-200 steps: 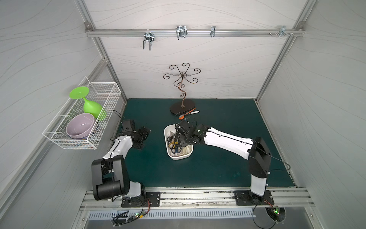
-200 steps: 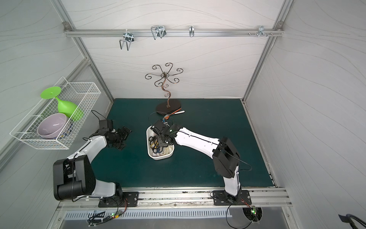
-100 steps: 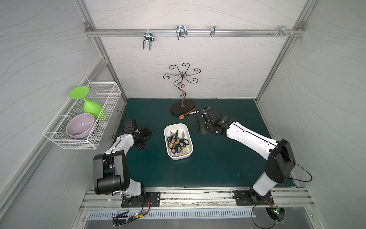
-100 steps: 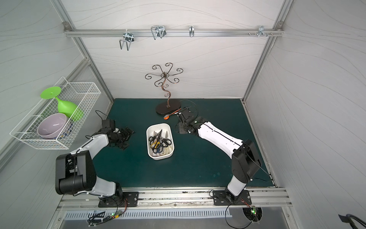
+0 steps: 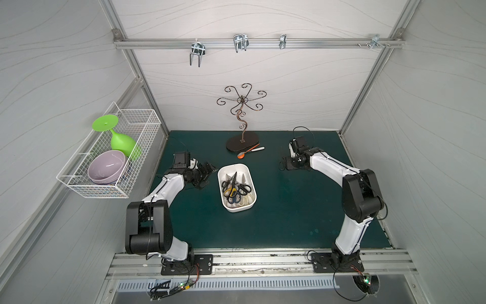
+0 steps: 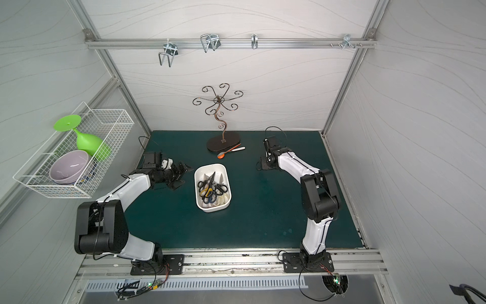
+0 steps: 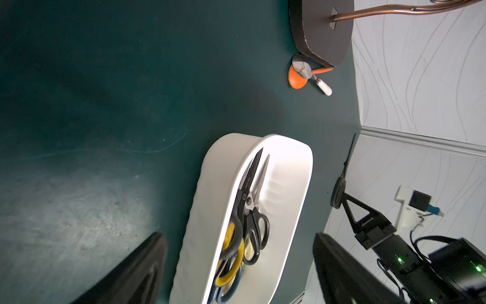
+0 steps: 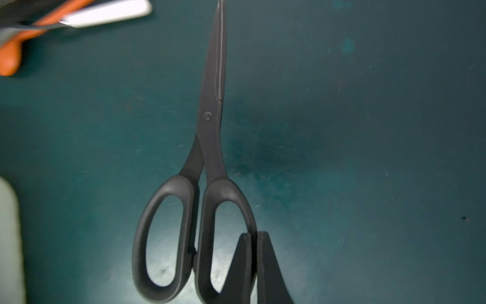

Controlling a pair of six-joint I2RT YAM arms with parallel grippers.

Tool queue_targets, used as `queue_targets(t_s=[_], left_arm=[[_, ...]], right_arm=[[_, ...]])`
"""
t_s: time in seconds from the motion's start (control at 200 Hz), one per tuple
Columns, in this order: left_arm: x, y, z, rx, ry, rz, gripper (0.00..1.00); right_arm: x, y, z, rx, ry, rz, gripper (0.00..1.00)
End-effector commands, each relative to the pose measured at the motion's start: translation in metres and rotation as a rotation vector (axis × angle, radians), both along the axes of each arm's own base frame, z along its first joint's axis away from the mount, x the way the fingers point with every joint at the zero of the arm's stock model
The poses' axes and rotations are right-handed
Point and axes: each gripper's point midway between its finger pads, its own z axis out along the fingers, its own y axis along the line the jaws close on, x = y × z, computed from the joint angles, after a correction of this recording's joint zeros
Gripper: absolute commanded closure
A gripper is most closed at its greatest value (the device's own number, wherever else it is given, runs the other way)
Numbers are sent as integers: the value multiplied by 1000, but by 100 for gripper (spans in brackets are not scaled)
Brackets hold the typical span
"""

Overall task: Take the scissors out of the storage box
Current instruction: Place the scissors at the center of the board.

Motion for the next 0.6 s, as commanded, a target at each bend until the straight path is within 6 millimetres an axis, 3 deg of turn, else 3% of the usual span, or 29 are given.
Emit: queue_targets(t_s=[0.0,0.24,0.595], left_arm=[[9,-2,8,-9,-62,-15,8],[8,-1,6,-2,-51,-10,8],[7,0,5,1,-45,-9,8]], right_arm=[[18,25,4,72,-48,42,100],[39,37,-15,43,-54,22,100],[43,43,-35,56,-46,-32,100]])
